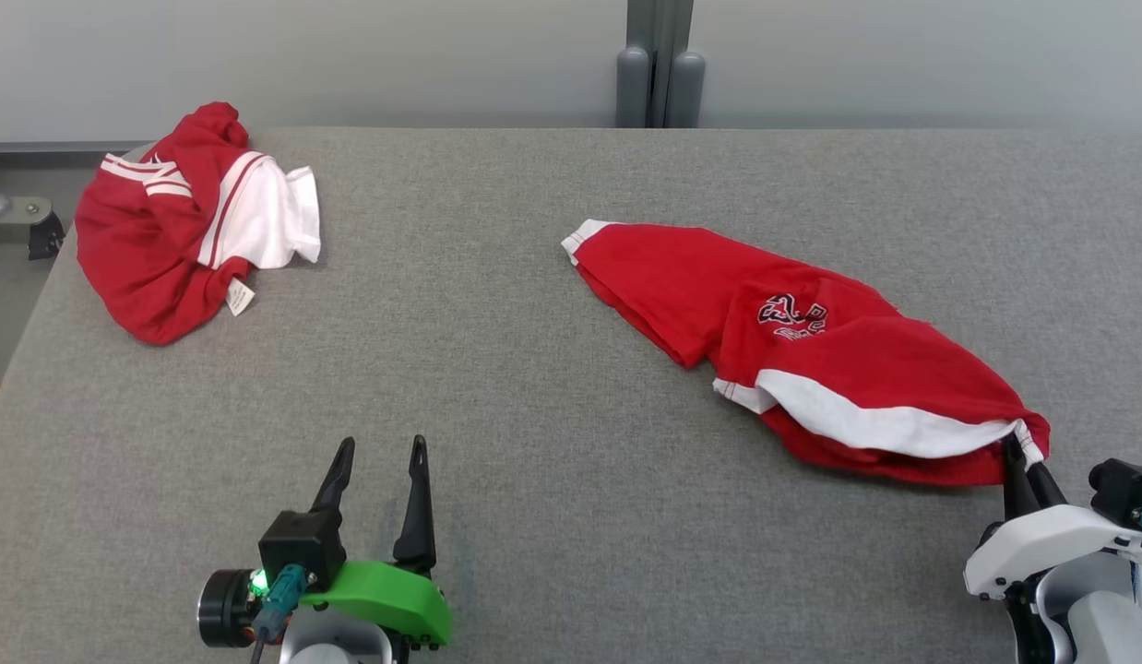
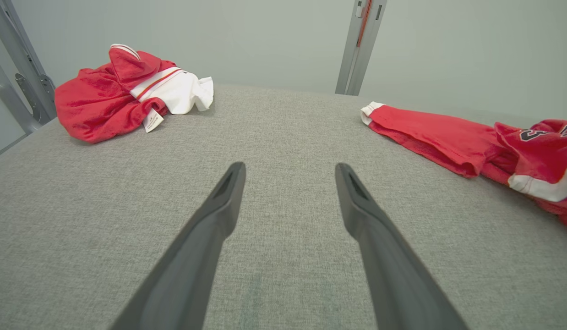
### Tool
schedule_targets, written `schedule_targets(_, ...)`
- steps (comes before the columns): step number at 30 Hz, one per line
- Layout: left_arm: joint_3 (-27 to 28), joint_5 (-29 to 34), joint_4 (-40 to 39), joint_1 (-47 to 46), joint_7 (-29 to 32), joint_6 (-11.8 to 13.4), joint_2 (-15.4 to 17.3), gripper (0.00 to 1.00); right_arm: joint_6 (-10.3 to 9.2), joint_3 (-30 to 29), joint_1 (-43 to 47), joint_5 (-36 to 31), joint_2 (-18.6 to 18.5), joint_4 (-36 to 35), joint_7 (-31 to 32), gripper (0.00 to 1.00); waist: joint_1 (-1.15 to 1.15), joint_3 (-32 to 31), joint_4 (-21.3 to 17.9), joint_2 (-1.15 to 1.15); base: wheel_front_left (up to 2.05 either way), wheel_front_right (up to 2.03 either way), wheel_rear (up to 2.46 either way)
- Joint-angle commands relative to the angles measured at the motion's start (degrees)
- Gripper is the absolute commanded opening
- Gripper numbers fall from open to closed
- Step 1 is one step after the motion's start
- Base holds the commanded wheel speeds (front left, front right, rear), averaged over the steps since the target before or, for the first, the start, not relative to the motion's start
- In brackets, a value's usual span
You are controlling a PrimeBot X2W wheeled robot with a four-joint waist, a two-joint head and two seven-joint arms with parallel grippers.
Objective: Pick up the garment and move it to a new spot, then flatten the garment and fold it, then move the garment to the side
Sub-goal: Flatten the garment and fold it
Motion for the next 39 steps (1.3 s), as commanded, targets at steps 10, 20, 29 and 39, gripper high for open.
schedule_targets(10, 0.4, -0.2, -0.2, -0.2, 0.0, 0.4, 0.2, 1.0, 0.02, -2.6, 2.1, -3.6, 0.7, -3.1, -1.0, 1.0, 0.0, -1.0, -2.4, 0.0, 0.0, 0.0, 0.0)
schedule_targets(20, -0.3, -0.7, -0.3, 0.0, 0.0, 0.4, 0.2, 1.0, 0.02, 0.2, 5.1, -7.7, 3.8, -19.6, -1.0, 1.0, 0.0, -1.5, -2.8, 0.0, 0.0, 0.0, 0.0)
schedule_targets(29, -0.8, -0.9, -0.2, -1.1, 0.0, 0.4, 0.2, 1.0, 0.02, 14.5, 3.1, -9.9, 4.2, -20.9, 1.9, 1.0, 0.0, -0.7, -0.6, 0.0, 0.0, 0.0, 0.0)
schedule_targets(39, -1.0, -1.1, -0.5, -1.5, 0.0, 0.7, 0.2, 1.0, 0.02, 17.4, -1.6, -23.2, 3.2, -8.1, 2.3, 0.73, 0.0, 0.2, 1.5, 0.0, 0.0, 0.0, 0.0)
